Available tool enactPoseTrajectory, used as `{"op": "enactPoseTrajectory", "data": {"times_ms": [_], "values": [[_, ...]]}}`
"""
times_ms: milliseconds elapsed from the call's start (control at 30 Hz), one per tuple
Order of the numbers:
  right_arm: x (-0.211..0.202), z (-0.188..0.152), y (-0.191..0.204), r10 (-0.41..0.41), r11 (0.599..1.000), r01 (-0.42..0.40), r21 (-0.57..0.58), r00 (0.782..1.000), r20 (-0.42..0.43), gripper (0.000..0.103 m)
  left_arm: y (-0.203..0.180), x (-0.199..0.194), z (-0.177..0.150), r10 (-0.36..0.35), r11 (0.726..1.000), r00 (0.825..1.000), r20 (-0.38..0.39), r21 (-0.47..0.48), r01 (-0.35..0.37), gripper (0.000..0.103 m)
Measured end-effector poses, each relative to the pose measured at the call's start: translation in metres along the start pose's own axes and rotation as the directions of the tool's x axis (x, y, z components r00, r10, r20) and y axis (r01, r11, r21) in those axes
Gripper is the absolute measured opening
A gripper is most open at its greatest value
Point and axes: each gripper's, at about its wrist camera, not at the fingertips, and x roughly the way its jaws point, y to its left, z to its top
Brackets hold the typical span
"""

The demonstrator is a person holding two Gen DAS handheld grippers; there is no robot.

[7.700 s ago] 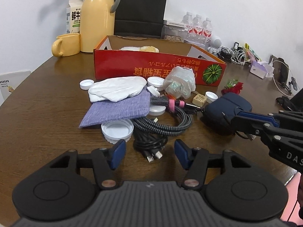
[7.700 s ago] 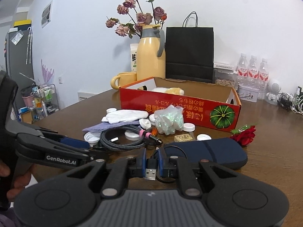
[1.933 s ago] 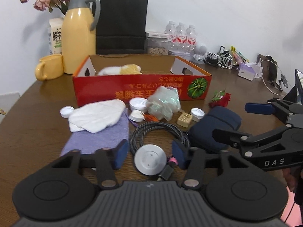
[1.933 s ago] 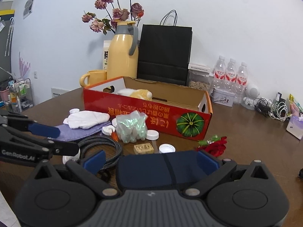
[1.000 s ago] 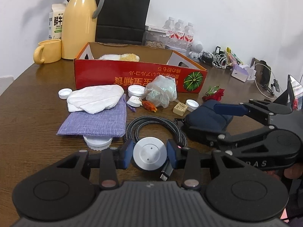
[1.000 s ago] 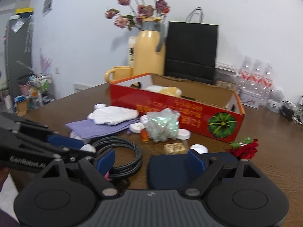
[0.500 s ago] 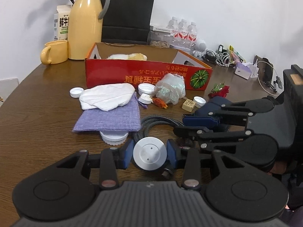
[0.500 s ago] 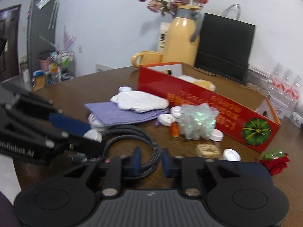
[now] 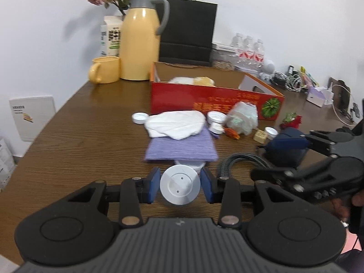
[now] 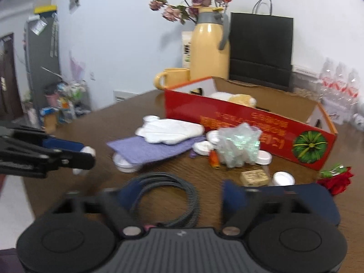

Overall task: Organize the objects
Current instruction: 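Grasp the braided cable with pink tie using the right gripper, then drop the white lid into the box with the left gripper while the right gripper drops the cable in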

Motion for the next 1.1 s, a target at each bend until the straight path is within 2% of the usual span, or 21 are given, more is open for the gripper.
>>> {"op": "enactPoseTrajectory", "data": {"times_ms": [200, 367, 533, 567, 600, 767, 1100], "values": [[0.007, -0.004, 0.02, 0.033, 0.999, -0.035, -0.036, 0.997, -0.063, 0.095, 0.01, -0.001, 0.0, 0.027, 0.999, 1.0, -0.002, -0.024, -0.027, 0.039], [0.019, -0.012, 0.027, -0.013, 0.999, 0.008, -0.048, 0.994, -0.108, 0.097, 0.013, -0.001, 0.0, 0.024, 0.999, 1.0, 0.001, -0.03, -0.024, 0.039], [0.02, -0.015, 0.023, -0.006, 1.0, 0.004, -0.023, 0.995, -0.099, 0.098, 0.013, 0.002, 0.0, 0.021, 0.999, 1.0, 0.005, -0.039, -0.021, 0.039], [0.019, -0.015, 0.023, -0.008, 1.0, 0.006, -0.023, 0.995, -0.097, 0.096, 0.013, 0.002, 0.0, 0.02, 0.999, 1.0, 0.007, -0.041, -0.019, 0.039], [0.018, -0.015, 0.023, -0.006, 1.0, 0.004, -0.022, 0.996, -0.092, 0.089, 0.012, 0.003, 0.0, 0.019, 0.999, 1.0, 0.009, -0.042, -0.018, 0.039], [0.015, -0.015, 0.023, -0.001, 1.0, 0.0, -0.017, 0.997, -0.074, 0.086, 0.01, 0.003, 0.005, 0.014, 0.999, 1.0, 0.025, -0.045, -0.013, 0.039], [-0.004, 0.004, 0.01, -0.032, 0.999, 0.032, 0.004, 0.999, 0.041, 0.085, -0.001, 0.009, 0.042, -0.004, 0.999, 0.994, 0.11, -0.033, 0.008, 0.039]]}}
